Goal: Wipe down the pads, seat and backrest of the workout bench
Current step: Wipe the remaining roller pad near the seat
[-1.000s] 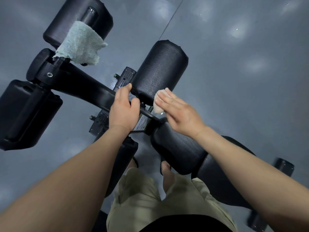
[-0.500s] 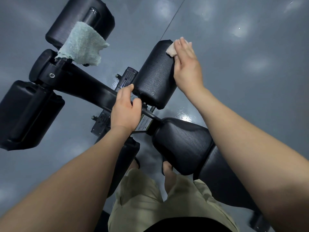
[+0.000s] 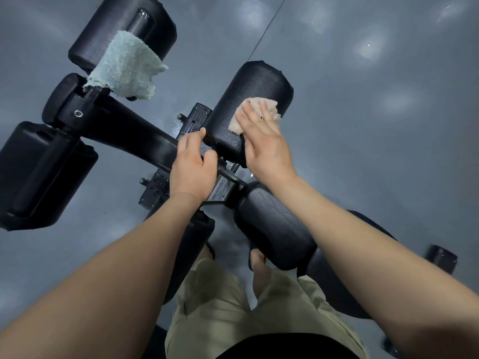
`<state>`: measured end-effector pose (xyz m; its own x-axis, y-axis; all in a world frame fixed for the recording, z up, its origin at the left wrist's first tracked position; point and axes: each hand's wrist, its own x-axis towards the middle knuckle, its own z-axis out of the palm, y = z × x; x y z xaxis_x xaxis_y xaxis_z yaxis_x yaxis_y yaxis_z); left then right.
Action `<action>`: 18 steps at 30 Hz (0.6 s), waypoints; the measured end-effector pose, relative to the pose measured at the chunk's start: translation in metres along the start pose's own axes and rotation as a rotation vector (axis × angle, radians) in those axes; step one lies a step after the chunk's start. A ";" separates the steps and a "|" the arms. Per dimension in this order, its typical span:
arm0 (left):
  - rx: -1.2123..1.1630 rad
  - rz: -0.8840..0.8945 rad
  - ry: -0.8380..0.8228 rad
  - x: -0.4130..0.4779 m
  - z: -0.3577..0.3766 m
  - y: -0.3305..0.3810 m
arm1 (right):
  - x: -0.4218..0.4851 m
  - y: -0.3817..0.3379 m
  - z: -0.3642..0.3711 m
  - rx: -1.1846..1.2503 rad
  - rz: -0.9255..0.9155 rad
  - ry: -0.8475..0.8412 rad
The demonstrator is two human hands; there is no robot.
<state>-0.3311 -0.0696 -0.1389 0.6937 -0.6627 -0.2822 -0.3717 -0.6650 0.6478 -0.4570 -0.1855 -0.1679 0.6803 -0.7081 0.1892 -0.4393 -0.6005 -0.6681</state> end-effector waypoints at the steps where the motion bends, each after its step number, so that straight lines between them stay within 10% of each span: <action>1: -0.001 -0.004 -0.001 0.000 0.000 0.000 | -0.004 -0.002 0.001 0.005 -0.013 -0.010; 18: 0.025 -0.040 0.005 0.002 0.003 0.000 | -0.060 -0.010 0.003 0.150 0.028 -0.072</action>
<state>-0.3315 -0.0714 -0.1416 0.7111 -0.6341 -0.3038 -0.3592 -0.6991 0.6183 -0.4917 -0.1362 -0.1747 0.7117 -0.6921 0.1201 -0.3698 -0.5145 -0.7736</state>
